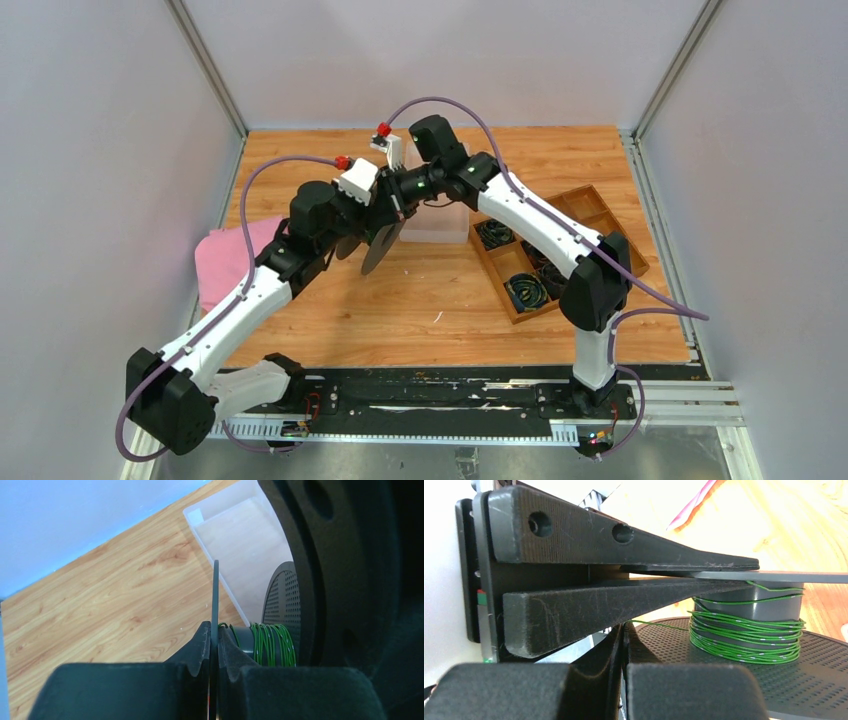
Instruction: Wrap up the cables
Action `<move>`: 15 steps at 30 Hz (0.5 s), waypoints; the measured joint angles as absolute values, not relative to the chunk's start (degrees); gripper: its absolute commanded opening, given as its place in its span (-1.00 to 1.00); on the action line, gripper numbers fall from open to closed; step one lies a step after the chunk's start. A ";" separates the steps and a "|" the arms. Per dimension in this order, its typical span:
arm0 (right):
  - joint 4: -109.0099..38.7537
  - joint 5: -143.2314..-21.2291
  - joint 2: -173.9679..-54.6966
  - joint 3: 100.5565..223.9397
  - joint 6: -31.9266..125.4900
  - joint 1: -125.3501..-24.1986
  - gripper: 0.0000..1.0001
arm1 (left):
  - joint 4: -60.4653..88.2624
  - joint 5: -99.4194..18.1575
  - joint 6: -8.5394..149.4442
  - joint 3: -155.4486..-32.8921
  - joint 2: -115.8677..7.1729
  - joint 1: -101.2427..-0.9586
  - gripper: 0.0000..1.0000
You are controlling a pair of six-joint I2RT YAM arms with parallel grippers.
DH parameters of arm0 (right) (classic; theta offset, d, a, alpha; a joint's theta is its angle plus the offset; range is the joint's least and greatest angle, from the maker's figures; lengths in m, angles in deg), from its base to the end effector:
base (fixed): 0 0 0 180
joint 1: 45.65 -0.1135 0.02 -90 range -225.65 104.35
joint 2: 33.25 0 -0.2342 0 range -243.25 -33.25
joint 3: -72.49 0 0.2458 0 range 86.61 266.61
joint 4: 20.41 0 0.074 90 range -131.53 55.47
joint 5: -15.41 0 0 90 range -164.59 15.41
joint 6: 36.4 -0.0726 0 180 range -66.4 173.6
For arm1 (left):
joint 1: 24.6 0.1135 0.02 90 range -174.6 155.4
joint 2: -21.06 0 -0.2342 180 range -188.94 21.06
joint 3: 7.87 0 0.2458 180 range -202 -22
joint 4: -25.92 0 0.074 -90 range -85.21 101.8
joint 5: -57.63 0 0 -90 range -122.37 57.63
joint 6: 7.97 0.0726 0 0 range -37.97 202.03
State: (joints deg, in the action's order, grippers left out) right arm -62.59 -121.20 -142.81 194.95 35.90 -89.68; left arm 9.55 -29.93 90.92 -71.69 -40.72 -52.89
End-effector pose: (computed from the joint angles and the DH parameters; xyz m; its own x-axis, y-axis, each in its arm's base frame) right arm 0.2840 0.3480 0.3285 -0.6187 -0.3076 -0.7229 -0.7821 0.1542 0.6038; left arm 0.2629 -0.1380 0.2923 -0.1478 0.2549 -0.9556 0.4656 0.8704 0.1601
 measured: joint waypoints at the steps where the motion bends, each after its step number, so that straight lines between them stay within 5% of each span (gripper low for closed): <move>1: -62.06 -121.05 -142.79 194.60 35.12 -89.63 -0.99 | 9.62 -29.69 91.05 -71.52 -40.72 -52.89 -0.99; 15: -62.54 -121.68 -142.77 194.14 37.41 -85.98 -0.99 | 10.73 -34.78 94.70 -70.73 -40.59 -52.92 -0.99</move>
State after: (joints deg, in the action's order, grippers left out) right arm -62.54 -121.68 -142.77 194.14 37.41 -85.98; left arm 10.73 -34.78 94.70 -70.73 -40.59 -52.92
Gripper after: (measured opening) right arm 0.011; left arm 0.070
